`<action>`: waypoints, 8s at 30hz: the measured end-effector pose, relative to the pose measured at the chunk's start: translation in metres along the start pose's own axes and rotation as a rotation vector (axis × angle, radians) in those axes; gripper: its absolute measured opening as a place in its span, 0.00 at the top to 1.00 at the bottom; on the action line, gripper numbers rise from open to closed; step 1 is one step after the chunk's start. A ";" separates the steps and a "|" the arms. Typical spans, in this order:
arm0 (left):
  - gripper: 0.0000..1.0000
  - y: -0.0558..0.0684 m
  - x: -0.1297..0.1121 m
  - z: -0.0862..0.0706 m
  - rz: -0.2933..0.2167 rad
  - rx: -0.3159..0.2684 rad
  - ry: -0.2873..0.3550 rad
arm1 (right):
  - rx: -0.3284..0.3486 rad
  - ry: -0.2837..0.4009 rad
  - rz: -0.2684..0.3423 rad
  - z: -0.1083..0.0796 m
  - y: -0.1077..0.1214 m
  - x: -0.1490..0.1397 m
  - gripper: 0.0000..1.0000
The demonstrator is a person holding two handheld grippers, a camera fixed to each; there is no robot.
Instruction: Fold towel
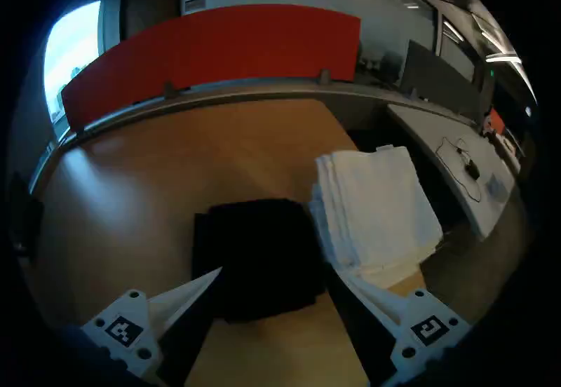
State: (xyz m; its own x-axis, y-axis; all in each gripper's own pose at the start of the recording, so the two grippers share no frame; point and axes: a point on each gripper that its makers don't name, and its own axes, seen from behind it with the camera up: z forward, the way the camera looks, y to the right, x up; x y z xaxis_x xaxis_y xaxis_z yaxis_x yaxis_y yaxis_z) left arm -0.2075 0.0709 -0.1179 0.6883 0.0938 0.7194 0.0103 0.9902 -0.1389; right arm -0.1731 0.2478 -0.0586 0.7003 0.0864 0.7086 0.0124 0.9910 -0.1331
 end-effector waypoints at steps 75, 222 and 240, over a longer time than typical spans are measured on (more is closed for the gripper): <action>0.10 -0.070 0.248 -0.065 -0.057 0.118 0.751 | 0.158 0.701 -0.031 -0.142 -0.227 0.209 0.00; 0.10 -0.078 0.116 0.076 -0.043 0.142 0.854 | 0.144 0.811 0.002 -0.068 -0.245 0.126 0.00; 0.10 -0.079 0.116 0.075 -0.043 0.142 0.854 | 0.138 0.814 0.006 -0.012 -0.247 0.075 0.00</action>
State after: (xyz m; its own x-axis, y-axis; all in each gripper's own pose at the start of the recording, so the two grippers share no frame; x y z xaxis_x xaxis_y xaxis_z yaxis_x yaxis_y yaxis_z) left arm -0.1831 0.0117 0.0277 0.9991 0.0030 -0.0432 -0.0029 1.0000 0.0043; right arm -0.1153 0.0082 0.0189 0.9988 0.0434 -0.0230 -0.0437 0.9990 -0.0115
